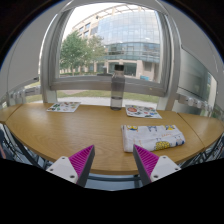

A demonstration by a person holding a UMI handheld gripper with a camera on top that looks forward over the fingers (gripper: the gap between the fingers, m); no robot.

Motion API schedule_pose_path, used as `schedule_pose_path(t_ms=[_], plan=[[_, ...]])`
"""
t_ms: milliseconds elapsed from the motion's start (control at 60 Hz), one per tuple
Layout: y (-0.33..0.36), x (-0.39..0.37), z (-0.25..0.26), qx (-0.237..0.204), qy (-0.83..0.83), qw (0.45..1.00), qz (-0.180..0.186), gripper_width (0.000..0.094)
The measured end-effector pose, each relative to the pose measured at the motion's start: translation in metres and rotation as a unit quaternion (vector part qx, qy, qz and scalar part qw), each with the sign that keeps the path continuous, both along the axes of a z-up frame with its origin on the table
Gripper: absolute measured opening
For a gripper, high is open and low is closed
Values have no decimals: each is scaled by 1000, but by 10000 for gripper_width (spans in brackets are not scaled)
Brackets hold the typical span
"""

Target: Fold towel

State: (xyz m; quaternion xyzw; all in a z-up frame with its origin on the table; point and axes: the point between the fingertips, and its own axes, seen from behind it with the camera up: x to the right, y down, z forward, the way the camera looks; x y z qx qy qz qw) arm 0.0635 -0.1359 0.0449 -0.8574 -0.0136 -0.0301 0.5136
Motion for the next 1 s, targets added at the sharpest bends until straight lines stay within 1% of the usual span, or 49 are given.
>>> schedule_pose_path(t_ms=[100, 167, 233, 283, 383, 417, 433, 500, 550, 600, 683, 783, 833, 917, 1000], plan=[[36, 35, -9, -3, -8, 1000, -13, 669], [55, 49, -16, -9, -11, 1000, -20, 632], [72, 54, -25, -21, -12, 1000, -17, 601], [81, 55, -31, -29, -9, 999, -10, 552], [94, 56, -51, -58, -9, 998, -3, 393], [101, 51, -52, -48, -8, 999, 3, 331], [98, 53, -52, -53, -11, 999, 5, 291], [98, 50, -52, -56, -17, 998, 15, 179], [98, 52, -52, -56, -29, 998, 15, 35], [99, 55, -51, -52, -35, 998, 7, 29], [99, 53, -52, -57, -38, 998, 12, 28], [97, 32, -47, -72, 30, 996, 48, 28], [93, 24, -30, -72, 79, 992, 67, 29], [96, 40, 12, -53, 136, 986, 78, 28], [95, 60, 46, -33, 162, 983, 73, 29]])
